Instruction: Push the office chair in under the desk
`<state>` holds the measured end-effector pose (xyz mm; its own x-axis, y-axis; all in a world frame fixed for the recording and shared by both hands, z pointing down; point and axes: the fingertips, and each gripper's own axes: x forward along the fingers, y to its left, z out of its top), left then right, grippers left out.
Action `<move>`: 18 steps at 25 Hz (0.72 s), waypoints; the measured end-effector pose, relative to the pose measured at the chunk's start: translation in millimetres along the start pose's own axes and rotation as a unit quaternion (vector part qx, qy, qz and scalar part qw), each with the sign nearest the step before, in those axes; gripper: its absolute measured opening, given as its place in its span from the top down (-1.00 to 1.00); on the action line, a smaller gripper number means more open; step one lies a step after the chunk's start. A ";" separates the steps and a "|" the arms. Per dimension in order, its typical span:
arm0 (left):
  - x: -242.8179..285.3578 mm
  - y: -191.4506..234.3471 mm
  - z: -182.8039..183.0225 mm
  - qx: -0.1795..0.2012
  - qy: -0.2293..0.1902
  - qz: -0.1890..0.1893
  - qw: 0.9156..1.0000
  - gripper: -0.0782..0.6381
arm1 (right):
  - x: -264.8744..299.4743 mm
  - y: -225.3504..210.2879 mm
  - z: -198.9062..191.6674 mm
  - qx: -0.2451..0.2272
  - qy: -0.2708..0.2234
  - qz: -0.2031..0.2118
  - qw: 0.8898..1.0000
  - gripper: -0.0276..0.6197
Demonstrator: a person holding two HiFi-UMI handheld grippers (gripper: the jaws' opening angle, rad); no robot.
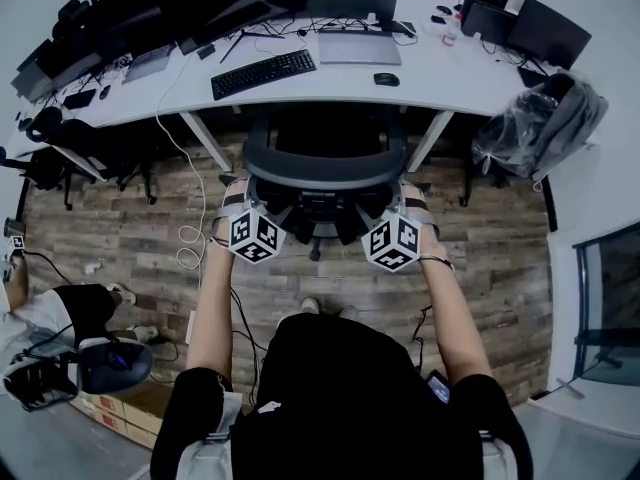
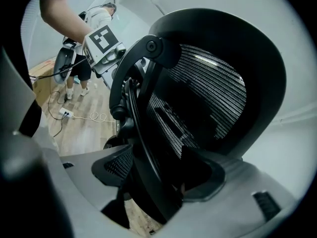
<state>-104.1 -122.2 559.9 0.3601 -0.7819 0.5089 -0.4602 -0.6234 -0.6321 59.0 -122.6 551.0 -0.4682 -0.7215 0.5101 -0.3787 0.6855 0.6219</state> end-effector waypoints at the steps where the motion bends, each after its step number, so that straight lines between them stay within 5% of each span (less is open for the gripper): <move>1: 0.3 -0.1 -0.4 -0.001 0.001 0.002 1.000 -0.28 | 0.4 0.2 0.4 -0.001 0.000 0.001 1.000 -0.05; 18: 8.2 -0.7 0.6 -0.007 0.024 0.026 0.999 -0.30 | 4.0 -1.7 -0.3 -0.008 -0.013 0.006 1.000 -0.05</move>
<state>-100.3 -128.2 564.2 0.2954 -0.8119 0.5036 -0.4891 -0.5813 -0.6503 58.0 -126.6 552.2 -0.4932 -0.7107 0.5016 -0.3601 0.6917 0.6260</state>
